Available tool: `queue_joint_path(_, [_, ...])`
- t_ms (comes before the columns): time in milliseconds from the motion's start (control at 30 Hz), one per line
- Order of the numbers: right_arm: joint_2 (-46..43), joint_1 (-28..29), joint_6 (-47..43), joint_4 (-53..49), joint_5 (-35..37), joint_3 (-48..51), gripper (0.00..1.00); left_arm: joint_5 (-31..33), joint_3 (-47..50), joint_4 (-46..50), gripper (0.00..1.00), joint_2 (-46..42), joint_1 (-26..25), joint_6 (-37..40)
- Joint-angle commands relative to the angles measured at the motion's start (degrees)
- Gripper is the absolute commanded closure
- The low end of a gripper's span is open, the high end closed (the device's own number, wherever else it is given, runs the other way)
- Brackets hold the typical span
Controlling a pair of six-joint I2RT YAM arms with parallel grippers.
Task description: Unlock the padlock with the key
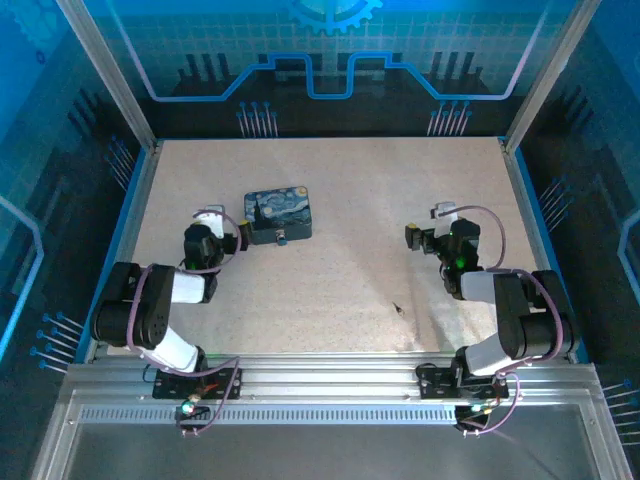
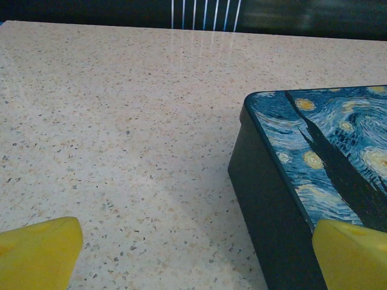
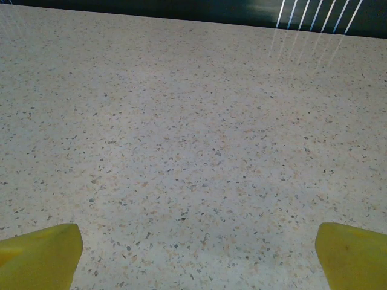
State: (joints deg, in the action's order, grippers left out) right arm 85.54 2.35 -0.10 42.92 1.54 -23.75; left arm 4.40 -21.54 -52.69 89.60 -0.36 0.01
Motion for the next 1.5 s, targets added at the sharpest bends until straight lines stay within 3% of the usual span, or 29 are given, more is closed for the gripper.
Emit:
queue_joint_path(0, [0.7, 0.9, -0.6, 0.3, 0.9, -1.0, 0.00, -1.5, -0.5, 0.2, 0.01, -0.7, 0.2, 0.4])
queue_joint_path(1233, [0.6, 0.7, -0.4, 0.3, 0.9, -0.9, 0.00, -0.5, -0.2, -0.4, 0.01, -0.7, 0.2, 0.0])
queue_joint_path(1467, [-2.3, 0.4, 0.6, -1.6, 2.7, -0.8, 0.00, 0.4, 1.8, -0.7, 0.01, -4.9, 0.2, -0.3])
